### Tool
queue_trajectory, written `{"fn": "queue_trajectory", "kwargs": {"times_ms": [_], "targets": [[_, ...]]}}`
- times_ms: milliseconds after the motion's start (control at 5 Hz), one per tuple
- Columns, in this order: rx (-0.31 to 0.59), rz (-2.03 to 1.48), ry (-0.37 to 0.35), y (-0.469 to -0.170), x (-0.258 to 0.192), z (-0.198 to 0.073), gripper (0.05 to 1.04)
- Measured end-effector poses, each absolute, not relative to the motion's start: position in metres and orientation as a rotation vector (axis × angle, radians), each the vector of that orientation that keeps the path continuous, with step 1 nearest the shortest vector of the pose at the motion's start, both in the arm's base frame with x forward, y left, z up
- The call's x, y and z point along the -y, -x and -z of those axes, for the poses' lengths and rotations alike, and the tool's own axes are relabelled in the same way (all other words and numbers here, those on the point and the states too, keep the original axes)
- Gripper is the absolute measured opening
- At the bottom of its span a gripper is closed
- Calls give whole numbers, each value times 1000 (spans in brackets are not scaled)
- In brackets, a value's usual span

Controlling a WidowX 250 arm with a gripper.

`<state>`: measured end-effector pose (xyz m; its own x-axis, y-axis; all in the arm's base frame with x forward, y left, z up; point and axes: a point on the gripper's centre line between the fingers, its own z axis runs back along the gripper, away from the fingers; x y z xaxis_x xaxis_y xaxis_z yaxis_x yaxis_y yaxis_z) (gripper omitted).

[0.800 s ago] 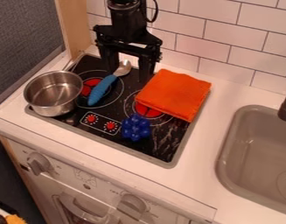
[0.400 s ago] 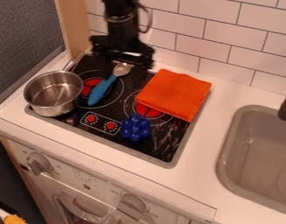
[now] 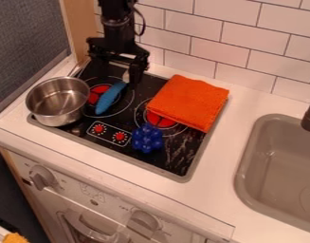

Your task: Move the spoon to the bottom center of the burner

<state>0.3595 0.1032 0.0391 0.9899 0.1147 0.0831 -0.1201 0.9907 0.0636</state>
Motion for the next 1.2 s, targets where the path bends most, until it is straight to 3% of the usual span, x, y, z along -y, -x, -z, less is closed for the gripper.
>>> {"fn": "queue_trajectory", "kwargs": {"times_ms": [200, 400, 800, 1200], "targets": [[42, -121, -71, -359, -111, -26, 1000], [26, -134, -70, -355, -118, -22, 938], [8, -132, -81, -352, -120, -14, 403], [9, -124, -71, -353, -116, -18, 389]]}}
